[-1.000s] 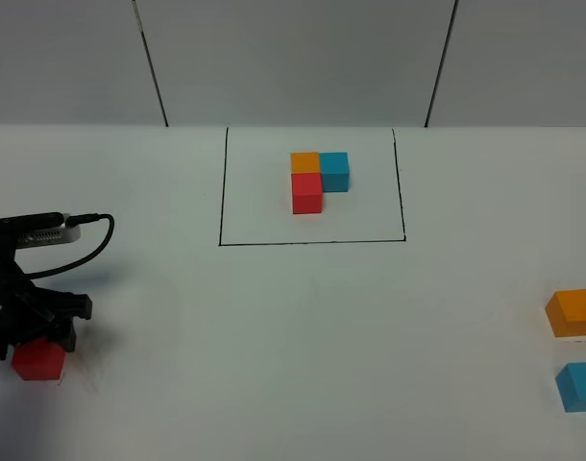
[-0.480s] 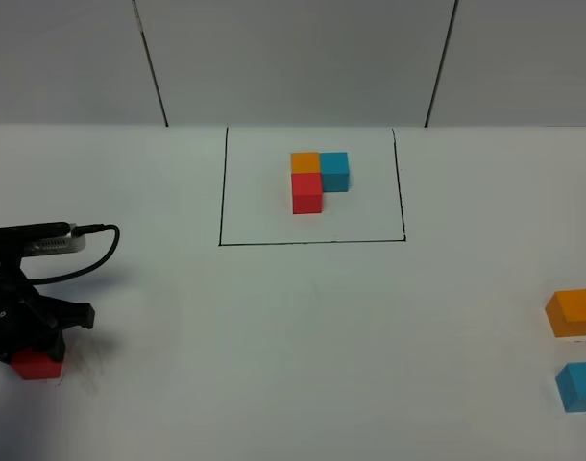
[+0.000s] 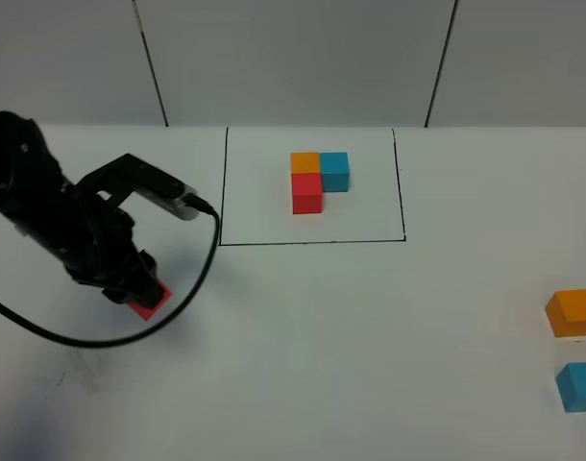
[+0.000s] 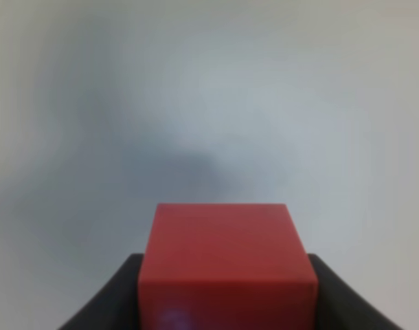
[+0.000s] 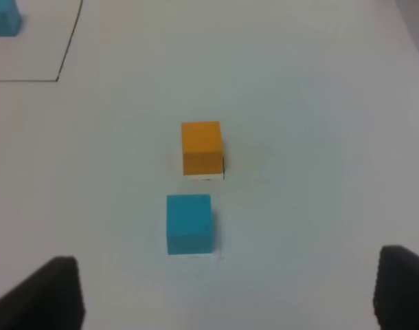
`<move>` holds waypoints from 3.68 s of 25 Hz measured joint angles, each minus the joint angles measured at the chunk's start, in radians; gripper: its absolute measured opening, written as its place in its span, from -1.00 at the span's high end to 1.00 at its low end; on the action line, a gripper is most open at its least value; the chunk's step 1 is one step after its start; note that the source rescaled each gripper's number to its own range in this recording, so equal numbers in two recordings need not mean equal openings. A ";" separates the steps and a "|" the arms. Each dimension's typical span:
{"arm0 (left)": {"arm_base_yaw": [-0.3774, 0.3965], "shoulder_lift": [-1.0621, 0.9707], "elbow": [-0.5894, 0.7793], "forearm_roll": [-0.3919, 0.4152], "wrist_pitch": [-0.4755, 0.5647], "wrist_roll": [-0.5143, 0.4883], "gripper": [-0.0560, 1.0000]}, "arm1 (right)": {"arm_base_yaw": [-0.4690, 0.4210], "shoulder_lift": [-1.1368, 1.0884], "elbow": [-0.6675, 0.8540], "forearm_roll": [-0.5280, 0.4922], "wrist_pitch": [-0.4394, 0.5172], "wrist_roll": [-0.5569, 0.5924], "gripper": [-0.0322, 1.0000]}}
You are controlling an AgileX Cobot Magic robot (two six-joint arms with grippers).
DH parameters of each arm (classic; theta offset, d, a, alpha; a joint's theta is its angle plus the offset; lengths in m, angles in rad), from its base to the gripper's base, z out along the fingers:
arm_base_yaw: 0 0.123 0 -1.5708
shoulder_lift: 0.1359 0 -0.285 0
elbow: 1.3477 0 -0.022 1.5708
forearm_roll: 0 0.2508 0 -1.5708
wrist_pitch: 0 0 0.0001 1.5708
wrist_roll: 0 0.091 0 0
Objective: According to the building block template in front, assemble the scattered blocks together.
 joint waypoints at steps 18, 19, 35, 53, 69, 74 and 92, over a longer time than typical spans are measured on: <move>-0.425 0.219 -0.324 0.189 0.155 0.138 0.89 | 0.000 0.000 0.000 0.000 0.000 0.000 -0.47; -0.437 0.240 -0.324 0.189 0.152 0.139 0.89 | 0.000 0.000 0.000 0.000 0.000 0.000 -0.47; -0.477 0.394 -0.324 0.247 0.062 0.166 0.89 | 0.000 0.000 0.000 0.000 0.000 0.000 -0.47; -0.484 0.378 -0.337 0.241 0.102 0.213 -0.53 | 0.000 0.000 0.000 0.000 0.000 0.000 -0.47; -0.484 -0.236 -0.452 0.767 0.346 -0.251 -0.92 | 0.000 0.000 0.000 0.000 0.000 0.000 -0.47; -0.470 -0.468 -0.451 0.895 0.400 -0.401 -0.83 | 0.000 0.000 0.000 0.000 0.000 0.000 -0.47; -0.219 -1.152 -0.288 0.721 0.402 -0.338 -0.33 | 0.000 0.000 0.000 0.000 0.000 0.000 -0.47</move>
